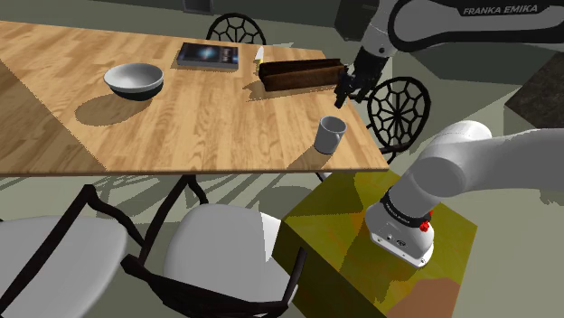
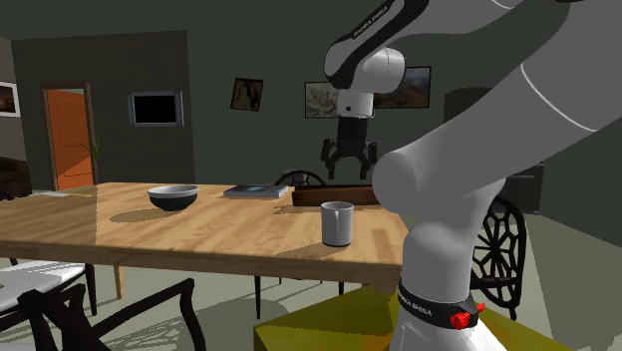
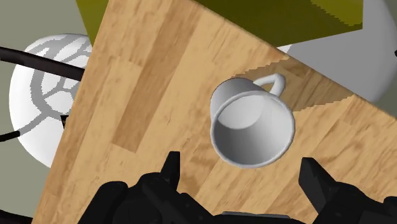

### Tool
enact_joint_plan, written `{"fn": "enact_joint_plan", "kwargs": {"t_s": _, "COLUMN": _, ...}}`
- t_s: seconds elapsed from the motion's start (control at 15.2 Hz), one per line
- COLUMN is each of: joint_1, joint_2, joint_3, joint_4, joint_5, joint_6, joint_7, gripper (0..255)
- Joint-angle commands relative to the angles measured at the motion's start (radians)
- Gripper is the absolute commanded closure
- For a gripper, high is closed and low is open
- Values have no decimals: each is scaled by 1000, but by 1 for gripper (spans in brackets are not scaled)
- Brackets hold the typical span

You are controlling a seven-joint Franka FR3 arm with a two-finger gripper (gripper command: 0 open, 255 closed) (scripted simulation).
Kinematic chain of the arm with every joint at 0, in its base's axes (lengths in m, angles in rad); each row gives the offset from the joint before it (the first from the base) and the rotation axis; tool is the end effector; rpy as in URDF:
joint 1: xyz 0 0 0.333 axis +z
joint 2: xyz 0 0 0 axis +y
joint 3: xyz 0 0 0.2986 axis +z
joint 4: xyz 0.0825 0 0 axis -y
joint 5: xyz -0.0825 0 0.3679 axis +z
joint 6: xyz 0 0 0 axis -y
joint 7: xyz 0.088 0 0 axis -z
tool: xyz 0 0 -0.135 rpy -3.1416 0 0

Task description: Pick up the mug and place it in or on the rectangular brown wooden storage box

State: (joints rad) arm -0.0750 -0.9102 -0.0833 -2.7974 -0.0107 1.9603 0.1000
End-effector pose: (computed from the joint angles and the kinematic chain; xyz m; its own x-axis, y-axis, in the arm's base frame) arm 0.2848 -0.0427 0.4164 0.9723 -0.2245 0.0655 -0.2205 -0.9734 -0.0624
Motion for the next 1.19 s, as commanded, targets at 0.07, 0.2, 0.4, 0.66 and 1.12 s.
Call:
{"fn": "enact_joint_plan", "kwargs": {"t_s": 0.07, "joint_1": -20, "joint_2": 13, "joint_3": -21, "joint_4": -101, "joint_5": -15, "joint_6": 129, "joint_7": -13, "gripper": 0}}
{"fn": "enact_joint_plan", "kwargs": {"t_s": 0.2, "joint_1": -32, "joint_2": 36, "joint_3": -35, "joint_4": -150, "joint_5": -24, "joint_6": 207, "joint_7": -21, "gripper": 0}}
{"fn": "enact_joint_plan", "kwargs": {"t_s": 0.4, "joint_1": -30, "joint_2": 68, "joint_3": -37, "joint_4": -176, "joint_5": -24, "joint_6": 266, "joint_7": -22, "gripper": 0}}
{"fn": "enact_joint_plan", "kwargs": {"t_s": 0.66, "joint_1": -26, "joint_2": 120, "joint_3": -41, "joint_4": -207, "joint_5": -24, "joint_6": 348, "joint_7": -23, "gripper": 0}}
{"fn": "enact_joint_plan", "kwargs": {"t_s": 1.12, "joint_1": -25, "joint_2": 129, "joint_3": -41, "joint_4": -211, "joint_5": -24, "joint_6": 361, "joint_7": -23, "gripper": 0}}
